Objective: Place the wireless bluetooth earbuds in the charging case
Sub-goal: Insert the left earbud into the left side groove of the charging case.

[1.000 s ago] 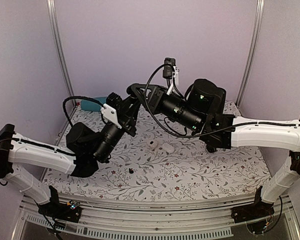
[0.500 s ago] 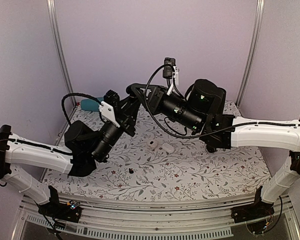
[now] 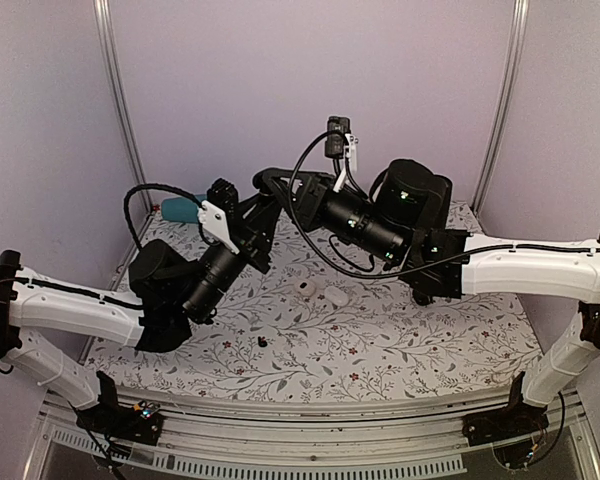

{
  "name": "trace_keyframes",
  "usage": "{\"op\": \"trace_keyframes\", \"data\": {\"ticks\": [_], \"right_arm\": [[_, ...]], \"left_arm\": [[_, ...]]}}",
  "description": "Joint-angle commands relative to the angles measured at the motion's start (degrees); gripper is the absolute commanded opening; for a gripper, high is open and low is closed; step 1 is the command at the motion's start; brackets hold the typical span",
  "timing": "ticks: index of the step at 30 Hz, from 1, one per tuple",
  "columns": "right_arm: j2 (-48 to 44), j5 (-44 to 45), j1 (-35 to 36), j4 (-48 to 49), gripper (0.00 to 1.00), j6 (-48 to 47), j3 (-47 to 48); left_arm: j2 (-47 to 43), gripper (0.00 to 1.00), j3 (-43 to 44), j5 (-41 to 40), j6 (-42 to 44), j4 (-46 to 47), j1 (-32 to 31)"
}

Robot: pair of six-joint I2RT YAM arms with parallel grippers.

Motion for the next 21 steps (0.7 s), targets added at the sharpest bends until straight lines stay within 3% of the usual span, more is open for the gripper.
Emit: {"op": "trace_keyframes", "data": {"ticks": [1, 21], "right_arm": [[0.6, -2.5, 0.2, -2.9, 0.08, -1.1, -1.5], [0.3, -1.9, 0.2, -3.6, 0.18, -2.5, -1.7]], "left_arm": [[-2.5, 0.0, 2.1, -0.5, -1.5, 3.2, 1.5], [-2.9, 0.0, 1.6, 0.3, -2.8, 2.5, 2.0]]}}
